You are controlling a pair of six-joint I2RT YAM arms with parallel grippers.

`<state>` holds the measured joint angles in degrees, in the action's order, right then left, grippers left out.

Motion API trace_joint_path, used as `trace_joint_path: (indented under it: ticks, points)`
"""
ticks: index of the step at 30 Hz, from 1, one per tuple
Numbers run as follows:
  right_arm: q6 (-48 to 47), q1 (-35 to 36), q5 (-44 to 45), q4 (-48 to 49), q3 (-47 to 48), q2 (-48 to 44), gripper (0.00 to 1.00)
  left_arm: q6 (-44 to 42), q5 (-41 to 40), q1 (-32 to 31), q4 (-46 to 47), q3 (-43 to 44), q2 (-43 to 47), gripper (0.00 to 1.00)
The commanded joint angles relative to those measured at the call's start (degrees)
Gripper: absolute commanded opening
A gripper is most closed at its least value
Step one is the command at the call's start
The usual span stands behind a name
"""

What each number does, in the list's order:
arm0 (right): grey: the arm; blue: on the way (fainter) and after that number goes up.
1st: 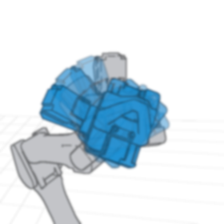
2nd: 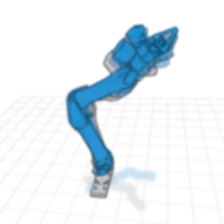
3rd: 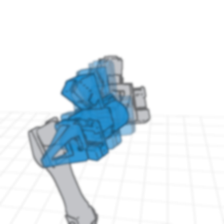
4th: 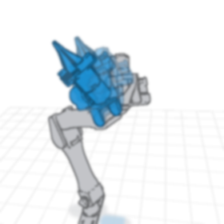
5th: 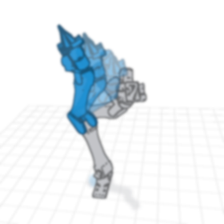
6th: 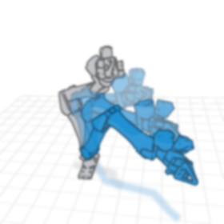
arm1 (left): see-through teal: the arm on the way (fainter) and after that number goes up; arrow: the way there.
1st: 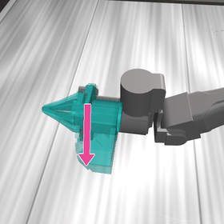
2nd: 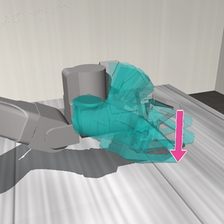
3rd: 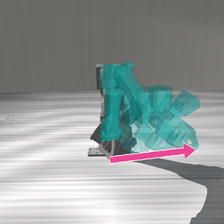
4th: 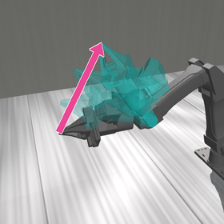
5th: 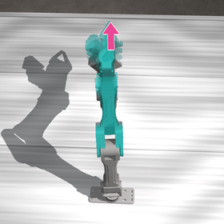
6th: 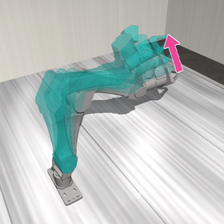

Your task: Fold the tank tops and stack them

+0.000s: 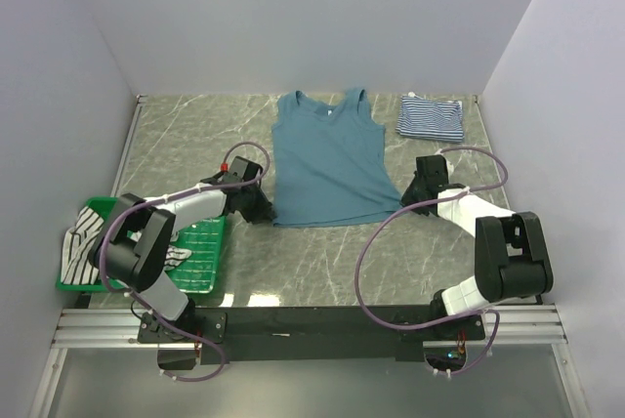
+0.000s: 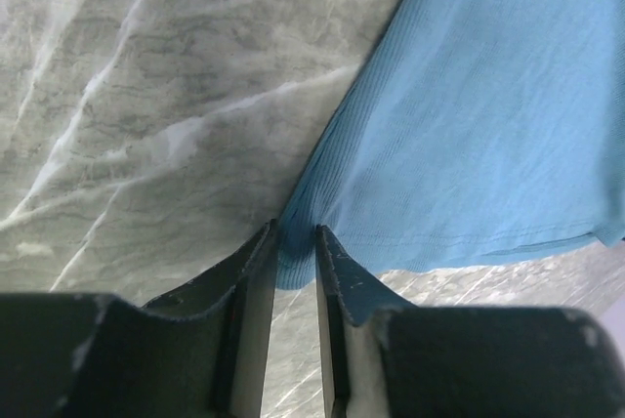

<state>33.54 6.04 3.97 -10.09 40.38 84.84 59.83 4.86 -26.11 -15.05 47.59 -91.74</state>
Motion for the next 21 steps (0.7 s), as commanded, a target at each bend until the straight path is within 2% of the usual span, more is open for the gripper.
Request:
trace_joint_path:
  ticks: [1,9,21]
  points:
    - [-0.67,-0.68,0.60,0.95,-0.57,-2.75,0.00,0.28,-1.08,-0.26,-1.47,-0.83,2.96,0.29]
    - [-0.76,-0.86,0.17,1.04,-0.74,-3.19,0.00,1.87,-0.65,-0.43,-1.39,-2.94,5.79,0.31]
    - [-0.84,-1.03,-0.01,1.21,-1.27,-3.98,0.00,1.34,-0.38,-1.49,-1.03,-2.07,1.84,0.25]
